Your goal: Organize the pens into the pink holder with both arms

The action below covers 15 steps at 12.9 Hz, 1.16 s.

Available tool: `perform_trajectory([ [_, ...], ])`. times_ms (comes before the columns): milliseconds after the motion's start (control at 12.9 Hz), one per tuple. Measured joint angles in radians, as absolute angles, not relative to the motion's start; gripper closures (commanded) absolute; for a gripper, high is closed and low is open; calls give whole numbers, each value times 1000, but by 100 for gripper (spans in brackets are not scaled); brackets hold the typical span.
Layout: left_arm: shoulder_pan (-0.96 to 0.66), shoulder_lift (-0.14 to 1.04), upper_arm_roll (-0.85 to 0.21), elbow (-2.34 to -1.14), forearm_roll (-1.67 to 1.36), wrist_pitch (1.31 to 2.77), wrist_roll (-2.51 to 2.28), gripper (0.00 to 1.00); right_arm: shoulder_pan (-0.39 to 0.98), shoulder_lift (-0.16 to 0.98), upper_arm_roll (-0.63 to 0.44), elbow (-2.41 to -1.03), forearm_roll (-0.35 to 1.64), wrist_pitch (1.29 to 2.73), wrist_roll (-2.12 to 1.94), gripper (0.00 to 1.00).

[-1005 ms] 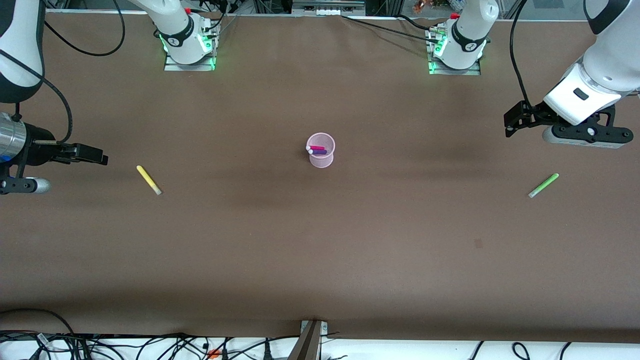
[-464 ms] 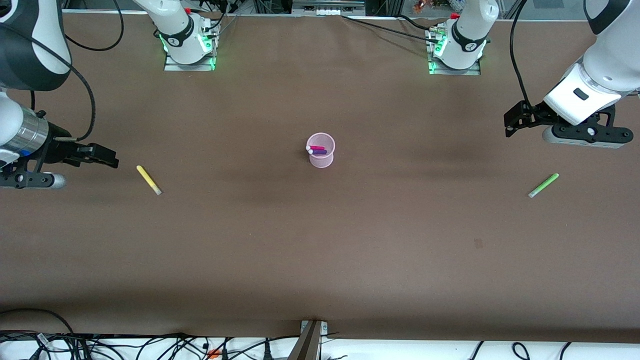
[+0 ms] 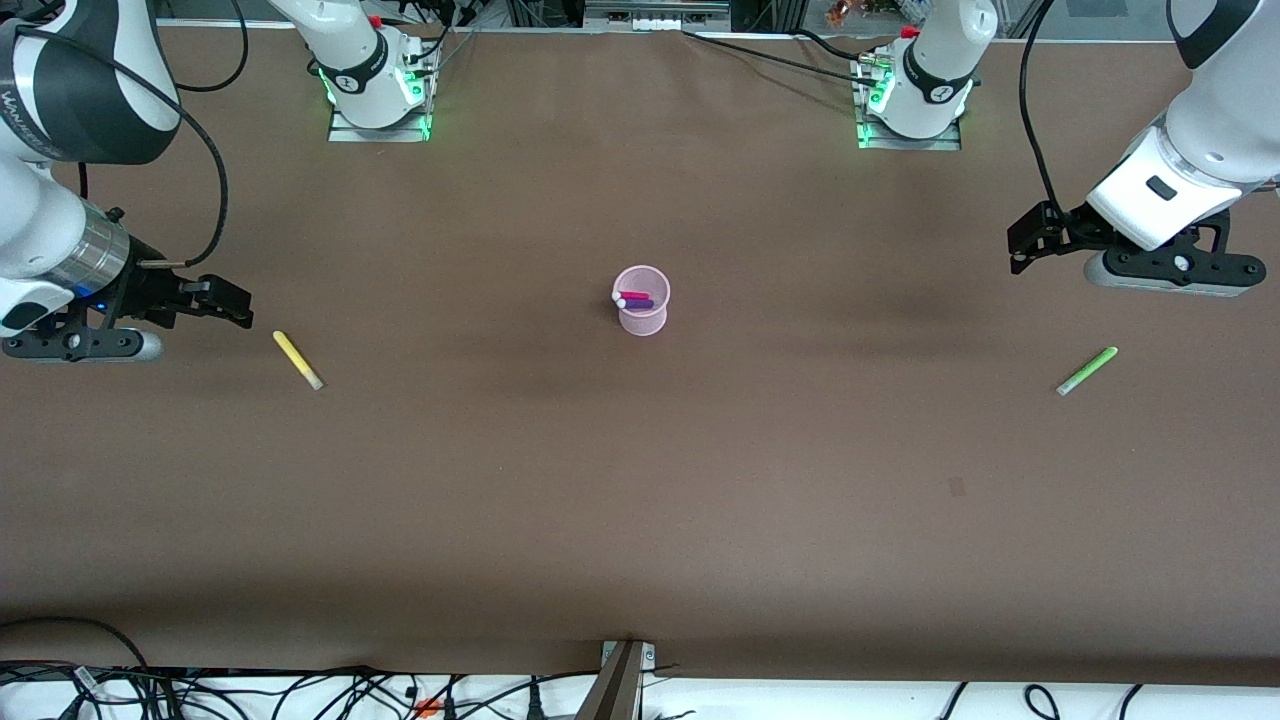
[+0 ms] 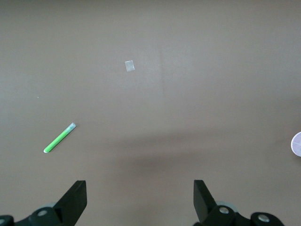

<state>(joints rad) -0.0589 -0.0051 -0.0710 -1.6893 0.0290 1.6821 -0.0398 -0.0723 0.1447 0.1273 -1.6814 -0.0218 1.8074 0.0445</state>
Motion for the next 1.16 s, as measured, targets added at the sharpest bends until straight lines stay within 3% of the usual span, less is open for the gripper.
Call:
perform_trajectory([
  [1160, -59, -5, -71, -1689, 29, 1682, -40, 0, -80, 138, 130, -1666, -22, 1830, 73, 0],
])
